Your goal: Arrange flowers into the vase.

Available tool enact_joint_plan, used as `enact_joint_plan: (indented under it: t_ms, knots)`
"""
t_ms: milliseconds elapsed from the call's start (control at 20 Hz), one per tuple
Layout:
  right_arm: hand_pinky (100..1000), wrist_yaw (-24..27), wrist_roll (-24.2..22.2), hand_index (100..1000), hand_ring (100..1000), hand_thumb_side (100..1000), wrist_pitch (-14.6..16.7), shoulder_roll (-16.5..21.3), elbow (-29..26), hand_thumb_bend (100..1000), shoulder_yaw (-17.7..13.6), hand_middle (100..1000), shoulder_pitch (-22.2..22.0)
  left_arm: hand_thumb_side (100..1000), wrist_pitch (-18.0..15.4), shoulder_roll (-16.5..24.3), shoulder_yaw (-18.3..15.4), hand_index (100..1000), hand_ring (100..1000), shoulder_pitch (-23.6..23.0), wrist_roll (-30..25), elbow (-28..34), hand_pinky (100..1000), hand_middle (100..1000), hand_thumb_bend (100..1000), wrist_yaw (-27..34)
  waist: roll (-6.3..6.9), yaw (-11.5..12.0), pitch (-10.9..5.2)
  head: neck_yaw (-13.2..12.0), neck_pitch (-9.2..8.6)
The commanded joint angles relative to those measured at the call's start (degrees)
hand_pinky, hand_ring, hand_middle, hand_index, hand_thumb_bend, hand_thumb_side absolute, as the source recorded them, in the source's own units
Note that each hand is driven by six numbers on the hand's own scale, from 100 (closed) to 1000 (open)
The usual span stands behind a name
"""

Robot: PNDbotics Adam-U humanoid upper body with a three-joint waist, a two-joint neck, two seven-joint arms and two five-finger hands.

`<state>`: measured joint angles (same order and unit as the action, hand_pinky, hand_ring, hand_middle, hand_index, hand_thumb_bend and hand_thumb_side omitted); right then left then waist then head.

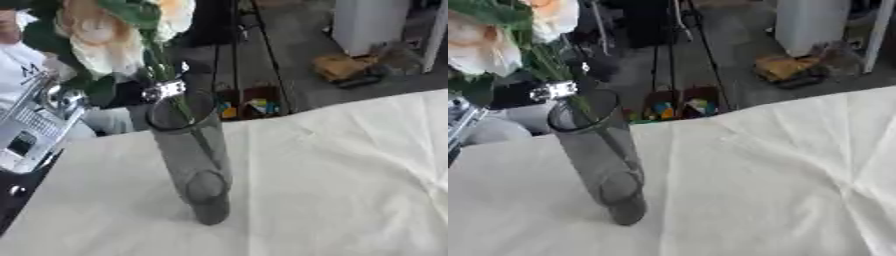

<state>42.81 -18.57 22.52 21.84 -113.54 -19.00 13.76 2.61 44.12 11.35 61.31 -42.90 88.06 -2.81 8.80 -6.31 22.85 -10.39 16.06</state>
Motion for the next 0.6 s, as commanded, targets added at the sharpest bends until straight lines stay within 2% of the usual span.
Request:
enact_joint_plan:
  t_ms: [50,600]
  knots:
    - [605,-0.47,0.35,741,725,1000,-0.19,0.65,-1.05,100,-0.05,609,0.12,1000,0.36,2.57,-1.35,1000,1000,1.59,-1.41,0.21,1000,1000,100,1.41,-0.36,0.16,-1.83,0.15,0.08]
    - [606,-0.69,0.74,742,725,1000,-0.98,0.68,-1.05,100,0.18,608,-0.06,1000,1.16,3.03,-1.80,1000,1000,2.23,-1.75,0.26,1000,1000,100,3.92,-0.16,0.39,-2.64,0.16,0.37]
